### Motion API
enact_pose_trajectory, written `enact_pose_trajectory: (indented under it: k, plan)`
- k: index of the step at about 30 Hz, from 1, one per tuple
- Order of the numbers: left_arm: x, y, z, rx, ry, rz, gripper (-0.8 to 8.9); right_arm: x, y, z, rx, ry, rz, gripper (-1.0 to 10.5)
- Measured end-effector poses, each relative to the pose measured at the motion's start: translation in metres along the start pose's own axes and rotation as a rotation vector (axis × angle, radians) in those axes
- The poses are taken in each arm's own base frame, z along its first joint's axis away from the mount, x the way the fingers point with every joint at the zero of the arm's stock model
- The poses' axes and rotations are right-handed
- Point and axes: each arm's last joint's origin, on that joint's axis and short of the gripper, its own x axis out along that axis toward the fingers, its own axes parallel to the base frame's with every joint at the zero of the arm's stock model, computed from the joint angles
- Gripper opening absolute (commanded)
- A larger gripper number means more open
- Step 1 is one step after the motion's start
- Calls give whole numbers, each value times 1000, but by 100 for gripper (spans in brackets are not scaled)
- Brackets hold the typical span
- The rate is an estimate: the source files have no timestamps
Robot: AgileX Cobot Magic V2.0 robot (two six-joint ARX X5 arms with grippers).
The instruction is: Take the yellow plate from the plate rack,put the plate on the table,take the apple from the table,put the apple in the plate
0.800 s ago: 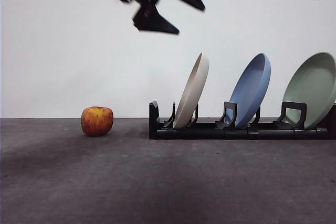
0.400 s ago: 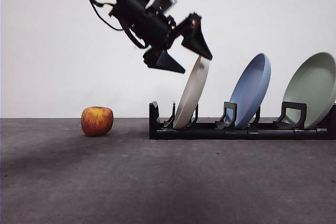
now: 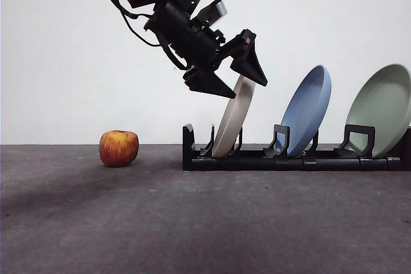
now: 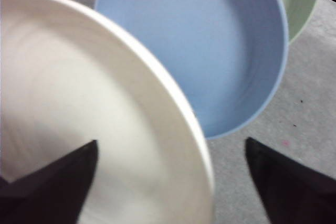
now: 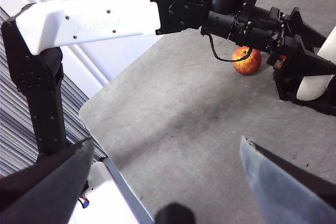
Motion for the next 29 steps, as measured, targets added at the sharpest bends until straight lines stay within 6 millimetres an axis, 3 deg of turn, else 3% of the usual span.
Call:
enact_pose_trajectory:
  k: [6, 11, 18, 22, 29]
  plan:
    - [1, -2, -3, -13, 31, -6, 239, 1, -2, 0, 6, 4, 0, 473]
    - [-1, 0, -5, -26, 51, -9, 117, 1, -2, 0, 7, 5, 0, 473]
    - [-1, 1, -6, -28, 52, -10, 115, 1, -2, 0, 7, 5, 0, 473]
    - [-1, 1, -6, -28, 51, -17, -13, 1, -2, 0, 8, 5, 0, 473]
    - [-7, 1, -2, -23, 38, -4, -8, 3, -6, 1, 20, 13, 0, 473]
